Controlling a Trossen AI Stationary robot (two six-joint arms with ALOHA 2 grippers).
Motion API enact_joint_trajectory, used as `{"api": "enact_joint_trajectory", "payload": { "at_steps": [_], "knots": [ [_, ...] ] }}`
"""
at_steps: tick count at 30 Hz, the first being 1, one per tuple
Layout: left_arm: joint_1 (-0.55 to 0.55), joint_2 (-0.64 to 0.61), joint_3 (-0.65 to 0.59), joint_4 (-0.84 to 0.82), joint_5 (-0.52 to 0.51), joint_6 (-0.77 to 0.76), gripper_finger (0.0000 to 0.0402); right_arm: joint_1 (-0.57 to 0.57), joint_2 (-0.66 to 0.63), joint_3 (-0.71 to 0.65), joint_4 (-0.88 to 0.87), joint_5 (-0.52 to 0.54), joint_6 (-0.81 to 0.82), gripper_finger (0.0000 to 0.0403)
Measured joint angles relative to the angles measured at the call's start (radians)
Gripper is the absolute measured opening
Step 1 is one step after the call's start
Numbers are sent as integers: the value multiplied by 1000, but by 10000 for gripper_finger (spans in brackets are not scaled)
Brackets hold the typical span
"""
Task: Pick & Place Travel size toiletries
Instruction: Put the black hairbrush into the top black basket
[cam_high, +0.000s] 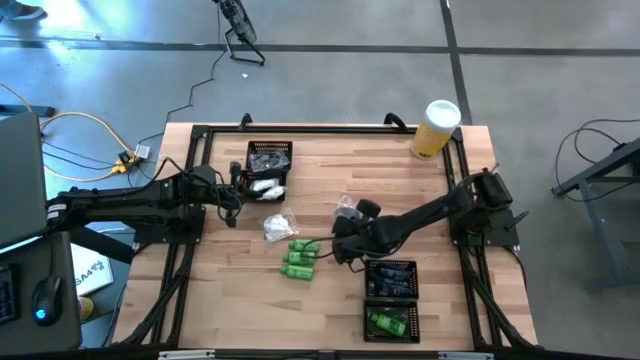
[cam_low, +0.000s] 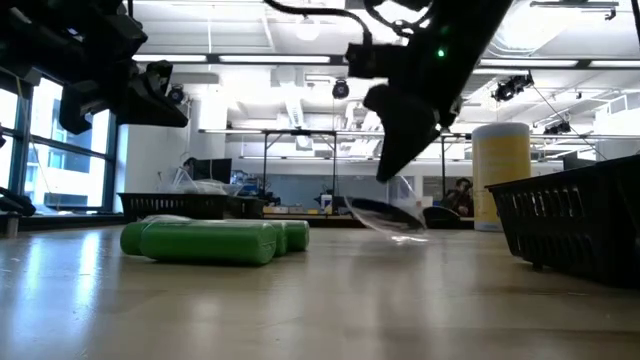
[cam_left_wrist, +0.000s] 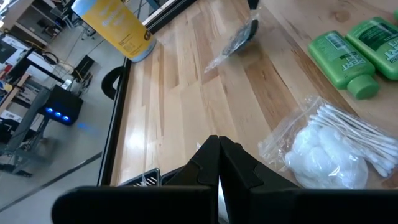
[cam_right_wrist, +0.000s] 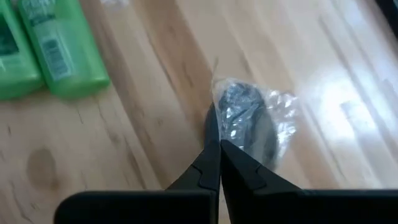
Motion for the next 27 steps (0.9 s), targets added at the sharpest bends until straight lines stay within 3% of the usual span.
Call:
{"api": "enact_joint_trajectory", "payload": {
  "at_steps": [16,27],
  "knots": [
    [0,0,0,-22,0,0,0,-32,-160,0,21,98,-53,2],
    [0,0,0,-21,3,-2,0,-75,-233,0,170,153,-180,2]
  ]
}}
